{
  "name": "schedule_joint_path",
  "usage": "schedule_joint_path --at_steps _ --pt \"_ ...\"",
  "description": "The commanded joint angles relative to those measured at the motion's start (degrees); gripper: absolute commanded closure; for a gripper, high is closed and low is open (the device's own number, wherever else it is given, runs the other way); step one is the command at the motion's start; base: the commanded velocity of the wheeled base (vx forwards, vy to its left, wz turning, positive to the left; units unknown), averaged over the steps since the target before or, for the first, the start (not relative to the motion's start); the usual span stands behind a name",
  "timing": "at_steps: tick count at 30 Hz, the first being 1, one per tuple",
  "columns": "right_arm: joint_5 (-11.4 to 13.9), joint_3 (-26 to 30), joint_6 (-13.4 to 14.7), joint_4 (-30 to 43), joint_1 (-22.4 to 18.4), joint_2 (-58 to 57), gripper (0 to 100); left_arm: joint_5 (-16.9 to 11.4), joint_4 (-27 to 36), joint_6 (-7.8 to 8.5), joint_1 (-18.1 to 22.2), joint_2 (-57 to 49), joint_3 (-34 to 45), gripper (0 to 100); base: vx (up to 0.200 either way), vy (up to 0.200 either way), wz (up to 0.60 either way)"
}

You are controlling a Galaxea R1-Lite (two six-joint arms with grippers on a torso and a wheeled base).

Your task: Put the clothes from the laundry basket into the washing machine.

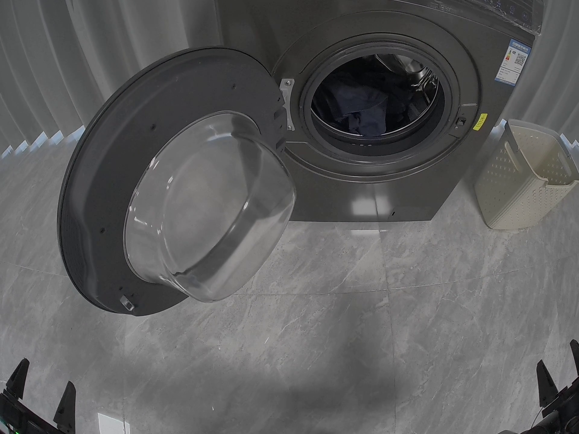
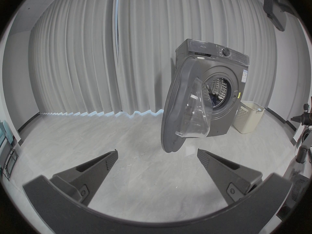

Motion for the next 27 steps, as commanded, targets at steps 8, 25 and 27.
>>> schedule_joint_path --at_steps 8,25,27 --pt "0.1 0.8 0.0 0.0 0.0 -0.7 0 -1.1 -2.6 -2.82 -2.2 13.9 -15.2 0 0.0 0.0 0.0" --pt "0.1 0.8 0.0 0.0 0.0 -0.7 0 -7.7 -35.7 -4.76 -7.7 58.8 -18.8 0 0.0 0.0 0.0" --pt "0.1 0.8 0.0 0.0 0.0 -0.7 0 -9.0 -36.9 -4.58 -7.7 61.1 -19.7 0 0.0 0.0 0.0"
